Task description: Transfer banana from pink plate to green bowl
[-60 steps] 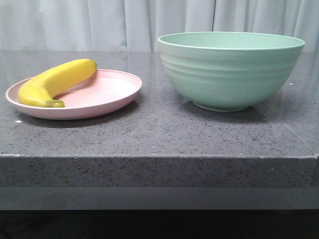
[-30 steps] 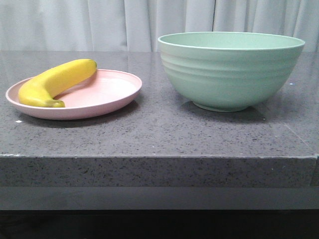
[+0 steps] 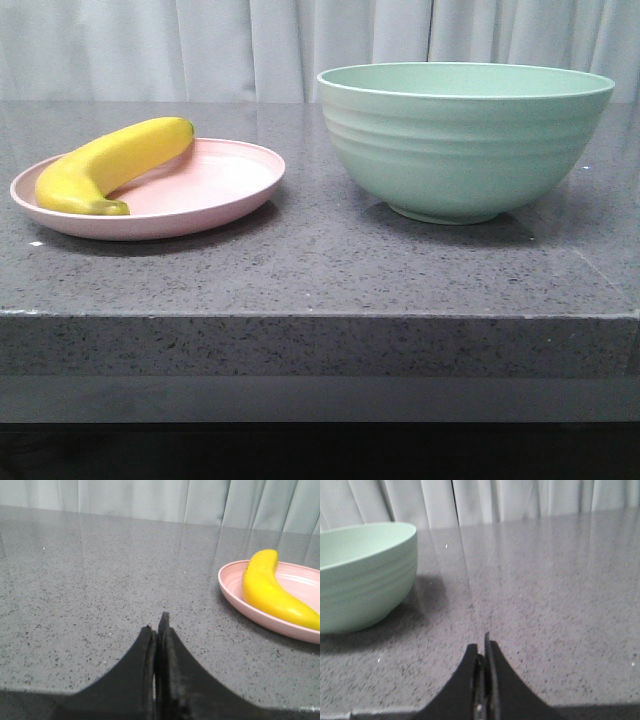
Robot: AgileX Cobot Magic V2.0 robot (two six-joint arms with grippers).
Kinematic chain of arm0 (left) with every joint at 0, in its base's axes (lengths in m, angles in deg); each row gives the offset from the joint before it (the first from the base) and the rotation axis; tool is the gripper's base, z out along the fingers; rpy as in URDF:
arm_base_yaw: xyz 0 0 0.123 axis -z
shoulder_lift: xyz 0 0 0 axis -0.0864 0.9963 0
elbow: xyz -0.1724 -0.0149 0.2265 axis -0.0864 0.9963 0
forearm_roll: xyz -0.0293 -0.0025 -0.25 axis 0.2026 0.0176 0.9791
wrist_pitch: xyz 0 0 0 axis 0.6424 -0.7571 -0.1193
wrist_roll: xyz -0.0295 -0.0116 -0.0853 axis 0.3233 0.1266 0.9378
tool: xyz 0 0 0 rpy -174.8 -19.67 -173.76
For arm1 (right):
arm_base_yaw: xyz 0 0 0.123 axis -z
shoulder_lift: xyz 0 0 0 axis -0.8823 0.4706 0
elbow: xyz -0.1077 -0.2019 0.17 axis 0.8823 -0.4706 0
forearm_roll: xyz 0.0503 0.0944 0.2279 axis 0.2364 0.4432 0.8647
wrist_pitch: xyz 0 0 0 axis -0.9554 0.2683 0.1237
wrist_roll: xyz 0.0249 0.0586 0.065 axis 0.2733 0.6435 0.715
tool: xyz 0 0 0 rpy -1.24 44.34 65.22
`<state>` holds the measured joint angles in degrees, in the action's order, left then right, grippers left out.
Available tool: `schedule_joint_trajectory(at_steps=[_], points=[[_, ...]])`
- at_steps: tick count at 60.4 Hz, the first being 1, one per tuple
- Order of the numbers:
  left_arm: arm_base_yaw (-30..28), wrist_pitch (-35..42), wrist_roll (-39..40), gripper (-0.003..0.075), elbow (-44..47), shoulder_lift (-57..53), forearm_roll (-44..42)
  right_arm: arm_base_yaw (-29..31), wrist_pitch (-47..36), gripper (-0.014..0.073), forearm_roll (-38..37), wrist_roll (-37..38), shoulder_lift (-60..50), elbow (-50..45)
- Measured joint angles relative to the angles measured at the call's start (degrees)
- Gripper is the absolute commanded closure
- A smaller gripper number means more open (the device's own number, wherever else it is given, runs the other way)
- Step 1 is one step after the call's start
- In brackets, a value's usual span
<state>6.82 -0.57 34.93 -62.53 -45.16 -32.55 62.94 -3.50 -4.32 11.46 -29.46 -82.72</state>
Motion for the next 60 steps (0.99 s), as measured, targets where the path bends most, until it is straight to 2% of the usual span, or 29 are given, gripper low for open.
schedule_joint_trajectory(at_steps=[10,21,29,39,43,46,54,56,60], points=[[0.00,-3.22,-0.08,0.0741,-8.99,2.18,0.00,0.00,8.73,0.0680,-0.58,-0.48,2.69,9.48],[0.00,-5.90,-0.60,0.0741,-19.50,14.14,-0.32,0.00,13.81,0.0680,-2.64,-1.44,13.01,19.58],[0.00,-6.27,-0.60,0.0741,-22.73,21.39,-0.32,0.00,16.23,0.0680,-2.97,-3.13,20.15,24.80],[0.00,-6.40,-0.60,0.0732,-23.30,24.08,-0.32,0.00,16.85,0.0676,-2.97,-3.59,23.50,27.25],[0.00,-6.44,-0.60,0.0673,-23.43,24.08,-0.32,0.00,16.76,0.0635,-2.97,-3.70,23.50,27.27],[0.00,-6.54,-0.60,0.0586,-23.43,24.08,-0.32,0.00,16.76,0.0569,-3.05,-3.70,23.60,27.37],[0.00,-6.54,-0.60,0.0213,-23.43,24.08,-0.32,0.00,16.76,0.0283,-3.05,-3.70,23.60,27.37],[0.00,-6.54,-0.60,0.0143,-23.43,24.08,-0.32,0.00,16.76,0.0211,-3.05,-3.83,23.60,27.37],[0.00,-6.54,-0.60,0.0069,-23.43,24.08,-0.32,0.00,16.76,0.0119,-3.05,-3.83,23.60,27.37]])
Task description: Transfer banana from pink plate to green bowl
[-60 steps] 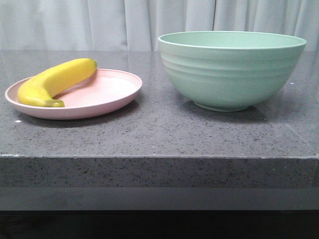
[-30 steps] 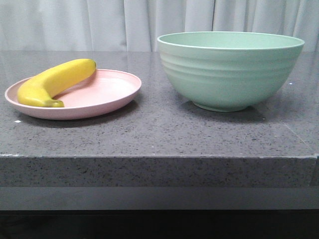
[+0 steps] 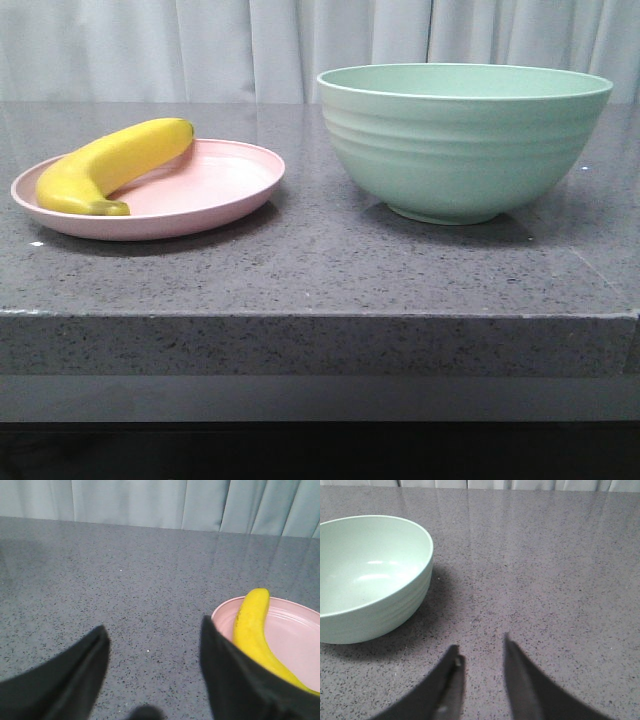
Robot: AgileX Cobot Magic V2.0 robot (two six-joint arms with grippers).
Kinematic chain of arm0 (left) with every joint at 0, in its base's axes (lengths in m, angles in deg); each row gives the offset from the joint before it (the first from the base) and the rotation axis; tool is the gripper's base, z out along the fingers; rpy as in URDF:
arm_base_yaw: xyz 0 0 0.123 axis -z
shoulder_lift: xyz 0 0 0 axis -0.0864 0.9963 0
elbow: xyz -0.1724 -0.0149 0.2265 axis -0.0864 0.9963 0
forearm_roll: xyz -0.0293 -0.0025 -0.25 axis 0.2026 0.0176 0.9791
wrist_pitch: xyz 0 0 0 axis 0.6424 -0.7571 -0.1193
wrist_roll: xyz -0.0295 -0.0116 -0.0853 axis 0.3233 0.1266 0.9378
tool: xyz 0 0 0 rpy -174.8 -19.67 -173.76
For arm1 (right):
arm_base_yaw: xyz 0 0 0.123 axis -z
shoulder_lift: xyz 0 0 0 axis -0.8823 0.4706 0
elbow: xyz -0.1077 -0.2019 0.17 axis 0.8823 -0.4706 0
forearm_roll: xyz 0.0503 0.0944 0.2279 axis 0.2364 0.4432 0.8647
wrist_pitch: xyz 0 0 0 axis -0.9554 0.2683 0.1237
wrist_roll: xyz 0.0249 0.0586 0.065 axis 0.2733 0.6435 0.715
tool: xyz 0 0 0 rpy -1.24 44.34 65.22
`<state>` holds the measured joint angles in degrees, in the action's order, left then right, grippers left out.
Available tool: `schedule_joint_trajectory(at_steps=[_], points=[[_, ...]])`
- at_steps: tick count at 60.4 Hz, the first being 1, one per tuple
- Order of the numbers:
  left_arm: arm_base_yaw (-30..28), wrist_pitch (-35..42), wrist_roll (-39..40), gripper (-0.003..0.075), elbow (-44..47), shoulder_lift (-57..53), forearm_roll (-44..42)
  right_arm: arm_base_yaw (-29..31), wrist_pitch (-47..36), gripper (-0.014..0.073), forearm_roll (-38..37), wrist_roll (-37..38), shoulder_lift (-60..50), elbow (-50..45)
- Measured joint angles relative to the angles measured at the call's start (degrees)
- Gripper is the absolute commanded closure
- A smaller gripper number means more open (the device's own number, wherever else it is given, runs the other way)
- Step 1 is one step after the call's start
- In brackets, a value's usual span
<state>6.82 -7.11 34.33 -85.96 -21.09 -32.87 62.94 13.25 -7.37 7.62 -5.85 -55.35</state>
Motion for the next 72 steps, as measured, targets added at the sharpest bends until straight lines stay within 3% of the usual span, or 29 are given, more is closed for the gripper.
schedule_joint_trajectory(at_steps=[4,15,25,40,47,72], points=[[0.00,0.00,0.00,0.0060,0.00,0.00,0.00,0.00,0.00,0.0078,0.00,0.00,0.00,0.00],[0.00,0.91,0.00,0.0061,-0.29,0.54,3.54,0.00,-0.24,0.0085,0.00,0.00,0.00,0.00],[1.60,-5.85,-2.07,0.0062,-5.73,6.13,4.71,0.00,-0.34,0.0085,0.00,0.00,0.00,0.00],[11.68,-18.31,-4.74,0.0064,-19.99,24.39,4.83,0.00,-0.34,0.0085,0.00,0.00,0.00,0.00],[15.57,-21.42,-4.49,0.0100,-25.40,33.78,4.93,0.00,-0.34,0.0085,0.00,0.00,0.00,0.00],[17.26,-26.55,-3.18,0.0135,-40.12,57.08,4.93,0.00,-0.42,0.0085,0.00,0.00,0.00,0.00]])
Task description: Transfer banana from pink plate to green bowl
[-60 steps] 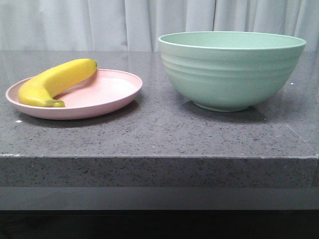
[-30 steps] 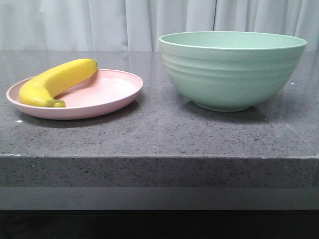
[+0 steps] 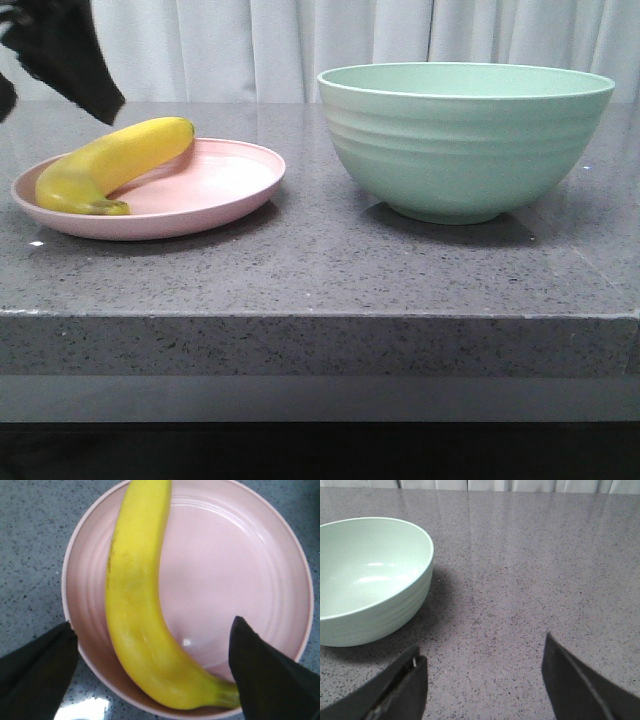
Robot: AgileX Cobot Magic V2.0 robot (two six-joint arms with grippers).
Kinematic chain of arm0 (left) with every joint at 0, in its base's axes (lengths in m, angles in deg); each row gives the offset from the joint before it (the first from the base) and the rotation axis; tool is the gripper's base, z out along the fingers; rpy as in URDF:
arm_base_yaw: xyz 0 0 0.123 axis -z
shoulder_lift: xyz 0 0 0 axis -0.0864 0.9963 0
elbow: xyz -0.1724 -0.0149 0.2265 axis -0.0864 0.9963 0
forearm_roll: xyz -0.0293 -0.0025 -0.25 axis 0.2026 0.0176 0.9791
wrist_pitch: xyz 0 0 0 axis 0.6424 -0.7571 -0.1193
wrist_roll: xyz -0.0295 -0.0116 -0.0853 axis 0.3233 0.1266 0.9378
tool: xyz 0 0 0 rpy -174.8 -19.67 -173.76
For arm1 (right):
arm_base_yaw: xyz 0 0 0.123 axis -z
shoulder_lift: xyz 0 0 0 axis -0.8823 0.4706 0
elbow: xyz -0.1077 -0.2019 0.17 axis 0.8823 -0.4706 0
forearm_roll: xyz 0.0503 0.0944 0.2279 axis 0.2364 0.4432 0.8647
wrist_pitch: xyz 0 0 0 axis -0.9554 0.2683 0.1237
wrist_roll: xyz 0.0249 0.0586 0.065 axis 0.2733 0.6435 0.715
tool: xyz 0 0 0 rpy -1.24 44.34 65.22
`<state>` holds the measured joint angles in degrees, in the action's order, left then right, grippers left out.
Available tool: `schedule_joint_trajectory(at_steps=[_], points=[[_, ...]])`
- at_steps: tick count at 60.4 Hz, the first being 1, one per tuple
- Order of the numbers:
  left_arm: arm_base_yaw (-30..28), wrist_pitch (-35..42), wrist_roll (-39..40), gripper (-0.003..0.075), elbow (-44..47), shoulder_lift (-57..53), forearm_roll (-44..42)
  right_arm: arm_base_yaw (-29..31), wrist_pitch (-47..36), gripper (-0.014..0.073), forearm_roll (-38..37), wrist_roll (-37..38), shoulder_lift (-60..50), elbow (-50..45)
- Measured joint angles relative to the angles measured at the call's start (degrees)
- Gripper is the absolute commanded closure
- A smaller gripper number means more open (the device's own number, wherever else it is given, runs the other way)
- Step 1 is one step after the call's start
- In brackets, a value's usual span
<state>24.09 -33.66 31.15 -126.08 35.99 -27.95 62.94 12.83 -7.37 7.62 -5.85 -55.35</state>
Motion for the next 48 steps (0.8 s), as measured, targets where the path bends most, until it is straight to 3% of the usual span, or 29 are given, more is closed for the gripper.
schedule_joint_trajectory(at_steps=[38,48], points=[[0.00,0.75,0.10,0.0136,-1.42,10.01,0.09,0.00,-1.24,0.0085,0.00,0.00,0.00,0.00],[0.00,0.95,0.10,0.0218,-2.02,10.14,0.09,0.00,-1.24,0.0085,0.00,0.00,0.00,0.00]])
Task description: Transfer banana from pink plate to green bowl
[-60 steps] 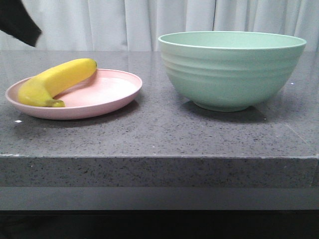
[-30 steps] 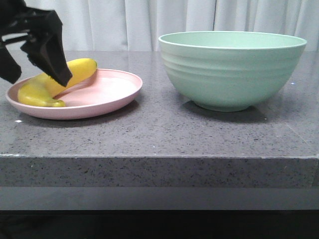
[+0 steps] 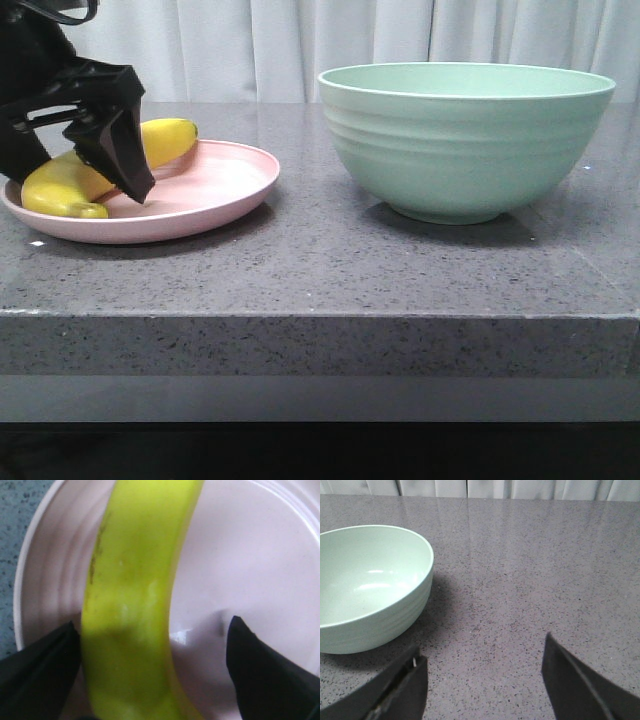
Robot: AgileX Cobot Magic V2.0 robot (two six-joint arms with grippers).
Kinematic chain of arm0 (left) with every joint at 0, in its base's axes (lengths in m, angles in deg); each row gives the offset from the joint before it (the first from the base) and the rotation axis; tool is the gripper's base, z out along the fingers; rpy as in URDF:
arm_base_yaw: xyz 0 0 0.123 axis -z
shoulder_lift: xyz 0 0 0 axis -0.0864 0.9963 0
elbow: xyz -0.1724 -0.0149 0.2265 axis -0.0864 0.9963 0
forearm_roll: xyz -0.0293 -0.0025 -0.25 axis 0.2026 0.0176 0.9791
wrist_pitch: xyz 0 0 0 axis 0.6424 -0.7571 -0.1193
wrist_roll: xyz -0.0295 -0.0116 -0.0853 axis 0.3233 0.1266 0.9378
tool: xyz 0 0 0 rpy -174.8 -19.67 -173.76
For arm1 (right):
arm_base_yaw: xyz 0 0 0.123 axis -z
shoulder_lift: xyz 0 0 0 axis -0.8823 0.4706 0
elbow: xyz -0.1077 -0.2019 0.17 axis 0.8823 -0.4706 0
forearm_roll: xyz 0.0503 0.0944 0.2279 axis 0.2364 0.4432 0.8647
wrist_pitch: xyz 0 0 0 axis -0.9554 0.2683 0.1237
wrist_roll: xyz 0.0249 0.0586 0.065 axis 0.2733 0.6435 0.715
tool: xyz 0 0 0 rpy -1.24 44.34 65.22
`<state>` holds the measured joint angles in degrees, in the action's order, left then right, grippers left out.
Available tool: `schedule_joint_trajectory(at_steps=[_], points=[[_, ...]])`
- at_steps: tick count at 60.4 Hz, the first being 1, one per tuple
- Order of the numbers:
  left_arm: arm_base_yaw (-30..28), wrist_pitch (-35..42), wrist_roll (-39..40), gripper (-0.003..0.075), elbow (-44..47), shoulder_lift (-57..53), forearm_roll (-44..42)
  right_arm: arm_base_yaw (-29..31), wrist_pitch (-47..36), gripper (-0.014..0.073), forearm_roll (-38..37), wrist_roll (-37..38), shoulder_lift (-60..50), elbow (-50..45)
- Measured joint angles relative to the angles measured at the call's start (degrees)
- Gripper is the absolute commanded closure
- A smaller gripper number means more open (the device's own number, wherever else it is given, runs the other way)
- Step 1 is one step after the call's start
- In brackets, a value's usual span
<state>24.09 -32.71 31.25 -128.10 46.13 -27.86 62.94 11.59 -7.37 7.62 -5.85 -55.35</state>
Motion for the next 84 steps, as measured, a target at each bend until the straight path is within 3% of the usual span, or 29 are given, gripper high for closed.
schedule_joint_trajectory(at_steps=[26,51,66,84], points=[[0.00,4.95,0.90,0.0463,-0.10,0.00,0.00,0.00,0.00,0.0085,0.00,0.00,0.00,0.00],[1.22,14.81,3.49,0.0479,-0.10,-5.27,0.00,0.00,0.00,0.0085,0.00,0.00,0.00,0.00],[7.64,18.62,3.49,0.0479,-0.10,-13.31,0.03,0.00,0.00,0.0085,0.78,0.00,0.00,0.00],[16.61,18.73,3.49,0.0479,-0.10,-15.61,1.76,0.00,0.00,0.0085,1.86,0.00,0.00,0.00]])
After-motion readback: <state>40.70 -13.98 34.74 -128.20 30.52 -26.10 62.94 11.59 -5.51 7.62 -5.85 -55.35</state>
